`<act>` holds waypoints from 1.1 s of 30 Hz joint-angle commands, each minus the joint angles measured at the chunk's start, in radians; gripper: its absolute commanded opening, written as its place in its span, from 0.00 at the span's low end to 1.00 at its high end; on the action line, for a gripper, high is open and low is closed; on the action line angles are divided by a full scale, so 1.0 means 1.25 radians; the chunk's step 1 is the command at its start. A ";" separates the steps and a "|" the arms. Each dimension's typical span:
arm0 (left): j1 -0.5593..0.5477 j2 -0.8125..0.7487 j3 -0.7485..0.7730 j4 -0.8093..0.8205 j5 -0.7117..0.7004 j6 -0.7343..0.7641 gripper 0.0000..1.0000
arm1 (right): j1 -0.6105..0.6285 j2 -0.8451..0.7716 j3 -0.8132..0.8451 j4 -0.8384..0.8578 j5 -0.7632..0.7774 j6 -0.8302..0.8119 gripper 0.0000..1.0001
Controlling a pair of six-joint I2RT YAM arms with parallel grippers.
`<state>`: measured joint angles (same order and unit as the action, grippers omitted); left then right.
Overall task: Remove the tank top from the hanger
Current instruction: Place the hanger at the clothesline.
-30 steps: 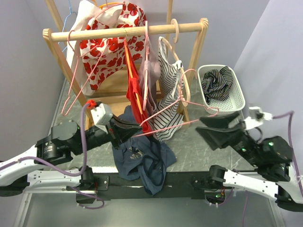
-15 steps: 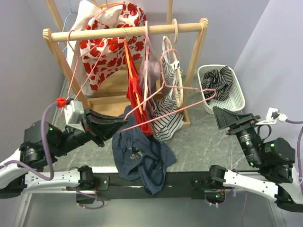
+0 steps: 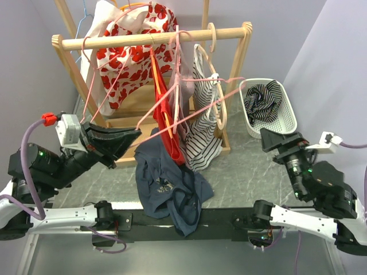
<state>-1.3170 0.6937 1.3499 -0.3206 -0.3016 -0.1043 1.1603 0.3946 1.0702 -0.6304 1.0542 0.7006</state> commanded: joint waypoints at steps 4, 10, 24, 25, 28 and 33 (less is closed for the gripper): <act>-0.002 -0.080 -0.040 0.000 -0.210 0.007 0.01 | -0.003 0.110 0.094 -0.229 0.097 0.183 0.95; -0.003 -0.100 -0.058 0.021 -0.239 0.014 0.01 | -0.013 0.131 0.068 -0.144 0.061 0.088 0.96; -0.002 -0.108 -0.066 -0.048 -0.380 -0.018 0.01 | -0.470 0.200 -0.022 0.032 -0.411 -0.072 0.99; -0.002 -0.108 -0.063 -0.061 -0.380 -0.020 0.01 | -0.478 0.218 -0.017 0.021 -0.419 -0.074 1.00; -0.003 -0.123 -0.049 -0.065 -0.349 -0.007 0.01 | -0.508 0.236 -0.007 0.024 -0.446 -0.082 1.00; -0.002 -0.127 0.037 -0.131 -0.192 -0.046 0.01 | -0.537 0.243 -0.036 0.044 -0.489 -0.076 1.00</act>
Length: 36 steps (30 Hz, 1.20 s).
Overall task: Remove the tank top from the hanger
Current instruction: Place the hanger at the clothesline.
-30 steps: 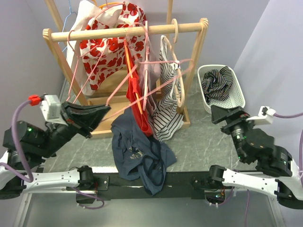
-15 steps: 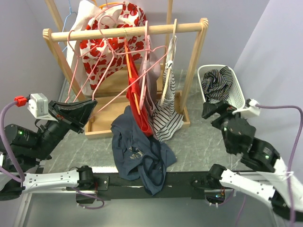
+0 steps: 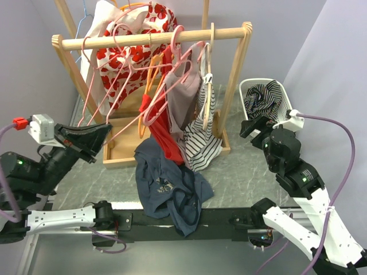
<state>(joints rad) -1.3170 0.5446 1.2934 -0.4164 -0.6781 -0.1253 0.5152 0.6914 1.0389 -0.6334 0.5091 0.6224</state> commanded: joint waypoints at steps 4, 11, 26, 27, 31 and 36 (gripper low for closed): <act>0.002 -0.018 0.118 -0.122 0.163 -0.080 0.01 | -0.050 0.008 -0.030 0.060 -0.076 -0.014 1.00; 0.078 -0.037 0.156 -0.271 0.151 -0.165 0.01 | -0.084 0.021 -0.011 0.049 -0.083 -0.041 1.00; 0.349 -0.116 0.206 -0.331 0.205 -0.117 0.01 | -0.123 0.064 -0.007 0.081 -0.157 -0.041 1.00; 0.355 -0.125 0.204 -0.325 0.212 -0.112 0.01 | -0.124 0.064 -0.006 0.081 -0.157 -0.041 1.00; 0.381 -0.125 0.243 -0.371 0.185 -0.116 0.01 | -0.126 0.062 -0.010 0.086 -0.161 -0.044 1.00; 0.411 -0.121 0.271 -0.414 0.191 -0.118 0.01 | -0.131 0.069 -0.018 0.092 -0.173 -0.043 1.00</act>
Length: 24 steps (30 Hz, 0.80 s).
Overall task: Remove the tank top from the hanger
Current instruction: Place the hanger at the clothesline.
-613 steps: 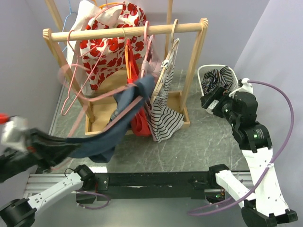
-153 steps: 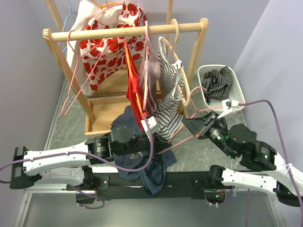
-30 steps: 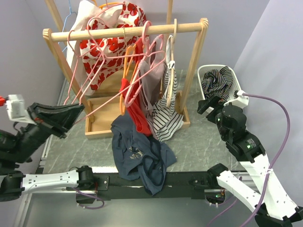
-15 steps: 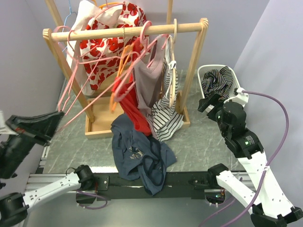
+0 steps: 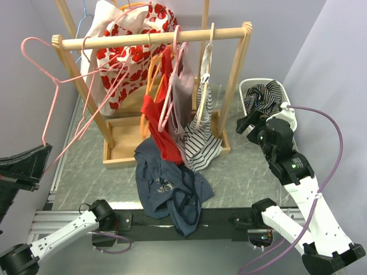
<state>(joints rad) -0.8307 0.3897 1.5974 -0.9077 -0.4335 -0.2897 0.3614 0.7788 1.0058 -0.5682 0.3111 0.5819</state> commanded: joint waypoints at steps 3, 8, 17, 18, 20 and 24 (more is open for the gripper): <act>0.024 -0.009 0.025 -0.014 0.006 0.004 0.01 | -0.009 0.000 0.007 0.042 -0.017 -0.011 1.00; 0.025 0.061 0.017 -0.032 0.027 0.001 0.01 | -0.012 -0.001 0.016 0.035 -0.012 -0.016 1.00; 0.028 0.217 -0.027 0.008 -0.054 -0.012 0.01 | -0.020 0.000 0.027 0.005 -0.019 -0.030 1.00; 0.028 0.224 -0.036 0.019 -0.062 -0.011 0.01 | -0.022 0.002 0.027 0.005 -0.021 -0.034 1.00; 0.028 0.239 -0.058 0.053 -0.070 -0.019 0.01 | -0.023 0.003 0.026 0.005 -0.027 -0.036 1.00; 0.028 0.286 -0.059 0.061 -0.121 -0.042 0.01 | -0.025 0.003 0.025 0.009 -0.048 -0.035 1.00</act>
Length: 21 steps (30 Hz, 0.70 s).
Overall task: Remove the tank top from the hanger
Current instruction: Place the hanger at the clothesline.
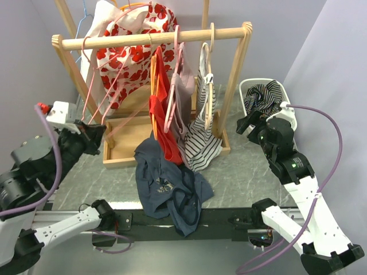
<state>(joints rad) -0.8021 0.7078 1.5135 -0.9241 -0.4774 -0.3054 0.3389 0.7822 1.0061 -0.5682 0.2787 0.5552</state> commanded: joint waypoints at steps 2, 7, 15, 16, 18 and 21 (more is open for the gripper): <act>0.005 0.057 0.003 0.088 -0.099 -0.027 0.01 | -0.010 0.003 0.021 0.015 -0.030 -0.012 1.00; 0.005 0.052 -0.041 0.211 -0.070 0.001 0.01 | -0.012 0.012 0.015 0.026 -0.044 -0.011 1.00; 0.005 0.056 0.021 0.150 0.064 0.012 0.01 | -0.016 0.022 -0.012 0.041 -0.057 -0.007 1.00; 0.005 0.045 0.024 0.122 0.070 0.006 0.01 | -0.017 0.026 -0.010 0.039 -0.056 -0.007 1.00; 0.005 0.028 0.025 0.099 0.098 -0.007 0.01 | -0.020 0.025 -0.007 0.035 -0.047 -0.011 1.00; 0.005 0.008 0.036 0.031 0.128 -0.019 0.01 | -0.022 0.027 0.005 0.029 -0.034 -0.020 1.00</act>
<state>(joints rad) -0.7971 0.7525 1.5085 -0.8192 -0.4076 -0.3103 0.3241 0.8124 0.9970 -0.5606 0.2173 0.5549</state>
